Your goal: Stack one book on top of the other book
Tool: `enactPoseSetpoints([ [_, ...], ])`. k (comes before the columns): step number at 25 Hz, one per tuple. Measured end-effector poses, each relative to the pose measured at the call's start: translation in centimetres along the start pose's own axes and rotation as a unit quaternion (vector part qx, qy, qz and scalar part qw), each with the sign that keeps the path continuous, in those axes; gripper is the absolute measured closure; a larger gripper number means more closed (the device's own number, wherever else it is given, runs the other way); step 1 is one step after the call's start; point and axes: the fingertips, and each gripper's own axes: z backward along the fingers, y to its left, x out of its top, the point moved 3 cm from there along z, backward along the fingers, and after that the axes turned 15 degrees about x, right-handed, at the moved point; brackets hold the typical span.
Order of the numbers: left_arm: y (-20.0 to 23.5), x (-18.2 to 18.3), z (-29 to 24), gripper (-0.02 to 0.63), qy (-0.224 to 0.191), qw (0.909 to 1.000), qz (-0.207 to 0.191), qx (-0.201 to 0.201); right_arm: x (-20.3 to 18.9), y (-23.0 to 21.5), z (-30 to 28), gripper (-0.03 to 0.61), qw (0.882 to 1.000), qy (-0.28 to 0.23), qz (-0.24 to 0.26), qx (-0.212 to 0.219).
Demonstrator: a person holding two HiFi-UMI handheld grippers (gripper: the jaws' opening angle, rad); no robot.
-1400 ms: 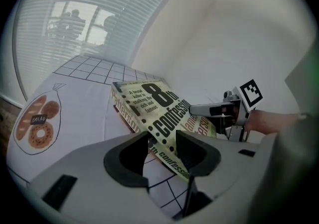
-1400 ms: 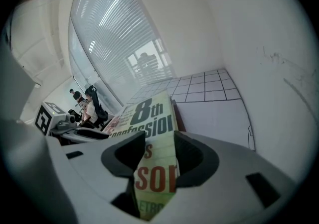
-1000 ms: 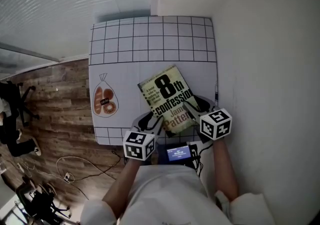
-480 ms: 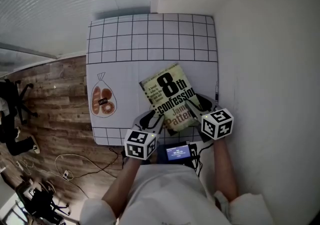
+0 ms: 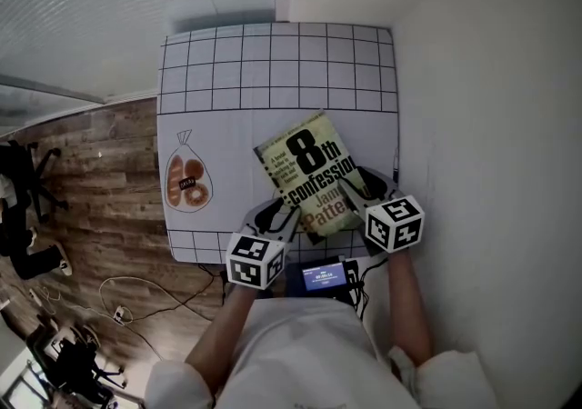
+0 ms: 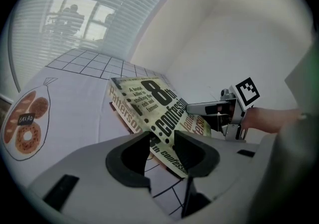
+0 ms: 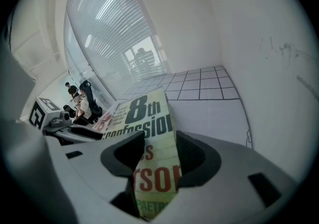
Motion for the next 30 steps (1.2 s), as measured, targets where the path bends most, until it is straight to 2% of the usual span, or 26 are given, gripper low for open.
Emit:
enactPoseSetpoints([
  [13, 0.1, 0.2, 0.0, 0.453, 0.012, 0.9995, -0.028, -0.003, 0.0, -0.1, 0.0, 0.368, 1.0, 0.008, 0.002, -0.021],
  [21, 0.1, 0.8, 0.8, 0.462, 0.001, 0.9989, -0.047, 0.004, 0.1, 0.2, 0.1, 0.367, 0.999, 0.011, 0.025, -0.044],
  [25, 0.5, 1.4, 1.7, 0.466, -0.009, 0.9988, -0.048, 0.006, 0.3, 0.6, 0.3, 0.365, 0.996, 0.011, 0.059, -0.069],
  [28, 1.0, 1.6, 2.4, 0.47, -0.016, 0.9987, -0.048, 0.007, 0.7, 1.3, 0.6, 0.365, 0.993, -0.008, 0.089, -0.082],
  [30, 1.1, 1.6, 2.9, 0.473, -0.019, 0.9988, -0.046, 0.0, 1.1, 1.8, 1.1, 0.366, 0.991, -0.036, 0.091, -0.086],
])
